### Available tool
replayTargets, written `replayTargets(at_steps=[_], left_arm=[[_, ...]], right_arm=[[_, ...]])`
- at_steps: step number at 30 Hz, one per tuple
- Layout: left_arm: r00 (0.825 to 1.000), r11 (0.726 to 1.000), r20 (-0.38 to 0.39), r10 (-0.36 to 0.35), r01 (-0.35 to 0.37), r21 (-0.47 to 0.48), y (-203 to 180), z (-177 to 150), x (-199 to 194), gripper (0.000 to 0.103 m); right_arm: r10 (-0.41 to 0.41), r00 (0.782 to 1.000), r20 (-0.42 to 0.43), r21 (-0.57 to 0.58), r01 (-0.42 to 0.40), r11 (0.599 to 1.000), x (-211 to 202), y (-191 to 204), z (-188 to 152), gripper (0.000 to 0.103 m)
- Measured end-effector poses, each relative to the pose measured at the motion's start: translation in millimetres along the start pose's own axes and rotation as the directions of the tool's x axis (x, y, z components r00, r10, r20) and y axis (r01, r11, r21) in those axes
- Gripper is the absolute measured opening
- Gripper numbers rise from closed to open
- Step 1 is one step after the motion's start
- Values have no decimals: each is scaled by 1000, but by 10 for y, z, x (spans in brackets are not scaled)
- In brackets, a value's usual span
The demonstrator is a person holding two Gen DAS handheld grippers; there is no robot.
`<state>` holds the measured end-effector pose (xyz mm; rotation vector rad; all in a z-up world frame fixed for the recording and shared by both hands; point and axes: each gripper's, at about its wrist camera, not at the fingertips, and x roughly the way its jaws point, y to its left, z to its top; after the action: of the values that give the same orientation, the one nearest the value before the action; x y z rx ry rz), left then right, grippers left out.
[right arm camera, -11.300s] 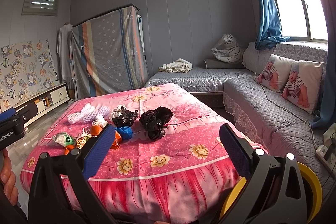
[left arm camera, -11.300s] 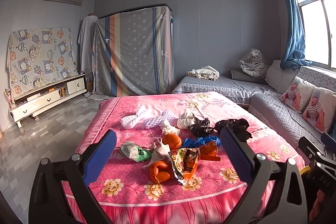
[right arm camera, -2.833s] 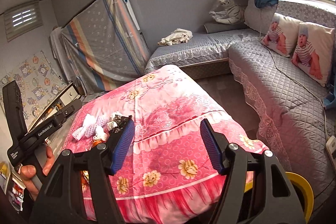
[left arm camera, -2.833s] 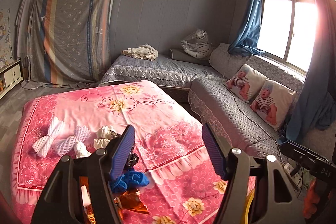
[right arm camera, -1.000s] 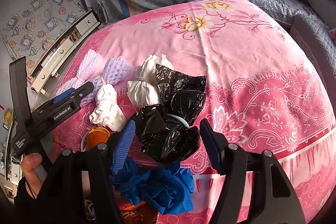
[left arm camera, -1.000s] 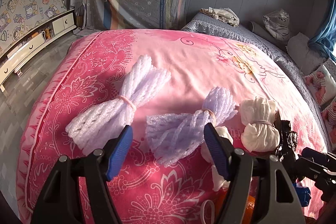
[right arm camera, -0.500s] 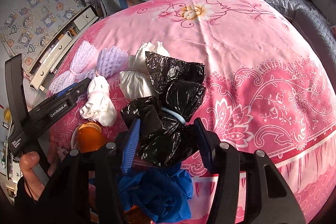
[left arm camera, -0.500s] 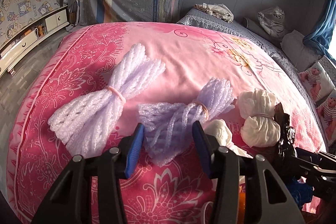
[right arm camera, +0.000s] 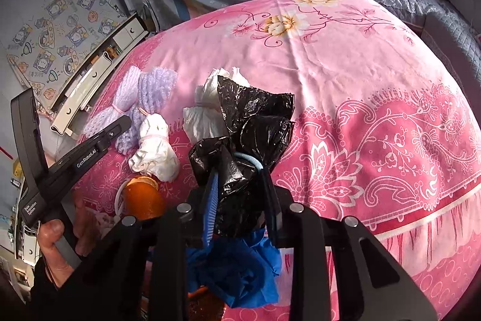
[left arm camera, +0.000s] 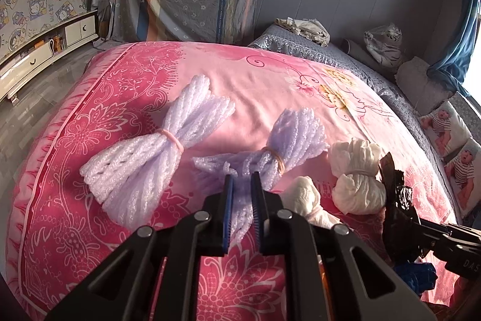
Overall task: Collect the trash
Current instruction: 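Grasp the second black bag with the right tool while the left tool grasps a white mesh sleeve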
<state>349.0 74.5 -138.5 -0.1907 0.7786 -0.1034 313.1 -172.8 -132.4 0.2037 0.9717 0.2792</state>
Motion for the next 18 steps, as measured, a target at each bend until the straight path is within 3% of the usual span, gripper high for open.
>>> replayTargets(at_steps=[18], left_arm=[[998, 1000, 54, -21, 22, -15, -55, 111, -414, 6]], right_arm=[[24, 996, 89, 38, -27, 999, -585, -80, 16, 21]])
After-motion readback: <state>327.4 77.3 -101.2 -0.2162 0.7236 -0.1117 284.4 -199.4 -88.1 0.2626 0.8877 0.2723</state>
